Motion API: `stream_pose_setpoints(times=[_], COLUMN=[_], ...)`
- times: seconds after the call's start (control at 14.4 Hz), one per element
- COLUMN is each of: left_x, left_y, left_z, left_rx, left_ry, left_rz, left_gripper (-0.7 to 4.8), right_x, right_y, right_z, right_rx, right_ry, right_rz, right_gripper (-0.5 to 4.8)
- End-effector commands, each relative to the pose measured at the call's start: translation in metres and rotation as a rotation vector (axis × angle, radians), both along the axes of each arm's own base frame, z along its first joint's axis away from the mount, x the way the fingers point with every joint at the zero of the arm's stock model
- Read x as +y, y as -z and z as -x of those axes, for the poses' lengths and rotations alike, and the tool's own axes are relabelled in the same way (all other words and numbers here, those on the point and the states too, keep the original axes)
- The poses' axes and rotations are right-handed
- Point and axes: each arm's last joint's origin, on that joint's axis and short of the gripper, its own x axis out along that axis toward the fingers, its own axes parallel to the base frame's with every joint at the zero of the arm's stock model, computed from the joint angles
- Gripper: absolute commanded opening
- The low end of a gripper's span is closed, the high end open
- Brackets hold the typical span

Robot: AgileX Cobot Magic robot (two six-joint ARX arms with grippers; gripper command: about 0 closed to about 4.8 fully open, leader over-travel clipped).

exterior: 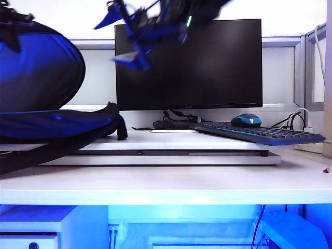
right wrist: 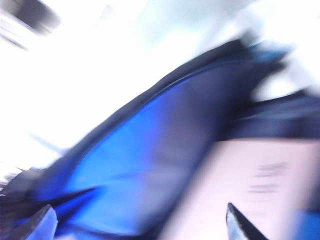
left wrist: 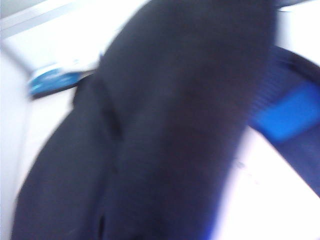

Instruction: Pick up the book on the desk and put it into the open backpack.

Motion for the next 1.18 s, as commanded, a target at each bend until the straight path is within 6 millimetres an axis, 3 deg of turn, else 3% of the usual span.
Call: stream_pose_setpoints(times=[0.07,0.21,0.28,0.35,0.42,0.84,1.18], left_x=[-0.030,-0.039,-0.040,-0.040,-0.038,-0.039,-0.054], left_y=[-0.017,-0.011,-0.007,0.000,0.005,0.008,0.009], left_z=[0.006,0.009,0.012,0.016,0.019,0.021,0.027], left_rx=[-0.106,-0.034,0.012,0.094,0.153,0.194,0.229], left_ry=[0.199,0.244,0.266,0.269,0.245,0.248,0.362], left_rz=[-0.058,-0.058,-0.050,-0.045,-0.058,-0.056,-0.006], left_gripper=[-0.06,0.23,1.53,4.41,4.79,4.79,4.79], right_x=[-0.021,-0.033,-0.039,-0.042,-0.044,-0.046,-0.065], right_y=[-0.023,-0.039,-0.044,-0.048,-0.049,-0.046,-0.053], right_z=[0.011,0.015,0.016,0.018,0.018,0.018,0.012], right_rx=[-0.107,-0.133,-0.139,-0.137,-0.138,-0.156,-0.194], right_ry=[0.092,0.105,0.116,0.131,0.135,0.165,0.241], right_rz=[0.202,0.202,0.208,0.219,0.222,0.294,0.318], right_gripper=[4.36,4.35,4.35,4.35,4.35,4.31,4.31])
